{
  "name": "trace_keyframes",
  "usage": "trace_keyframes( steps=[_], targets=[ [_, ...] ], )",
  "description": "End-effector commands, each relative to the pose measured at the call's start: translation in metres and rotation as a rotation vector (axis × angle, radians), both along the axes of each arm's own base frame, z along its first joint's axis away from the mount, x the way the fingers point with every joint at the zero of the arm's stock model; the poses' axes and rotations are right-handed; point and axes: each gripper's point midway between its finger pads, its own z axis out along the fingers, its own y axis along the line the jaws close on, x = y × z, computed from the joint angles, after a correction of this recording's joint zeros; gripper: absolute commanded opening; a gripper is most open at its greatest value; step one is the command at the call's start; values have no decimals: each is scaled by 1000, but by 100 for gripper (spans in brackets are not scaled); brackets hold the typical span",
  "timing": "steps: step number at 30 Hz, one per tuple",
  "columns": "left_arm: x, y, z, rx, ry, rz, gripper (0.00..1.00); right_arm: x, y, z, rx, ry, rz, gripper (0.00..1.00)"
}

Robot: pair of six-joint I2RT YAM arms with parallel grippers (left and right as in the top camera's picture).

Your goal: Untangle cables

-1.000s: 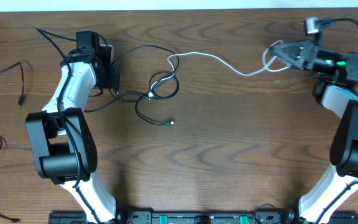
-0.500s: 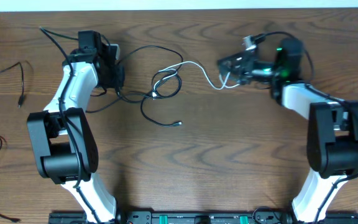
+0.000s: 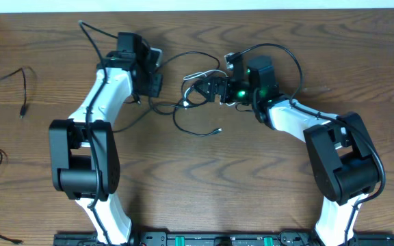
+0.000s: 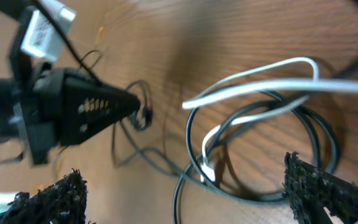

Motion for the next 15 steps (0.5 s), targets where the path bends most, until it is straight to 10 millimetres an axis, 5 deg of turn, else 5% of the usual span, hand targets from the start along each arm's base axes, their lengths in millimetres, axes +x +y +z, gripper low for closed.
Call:
trace_keyframes(
  steps=[1, 15],
  targets=[
    [-4, -19, -3, -12, 6, -59, 8, 16, -9, -8, -79, -52, -102, 99],
    [-24, -78, -4, -15, 26, -196, 7, 36, -17, 5, -85, -142, -193, 99]
  ],
)
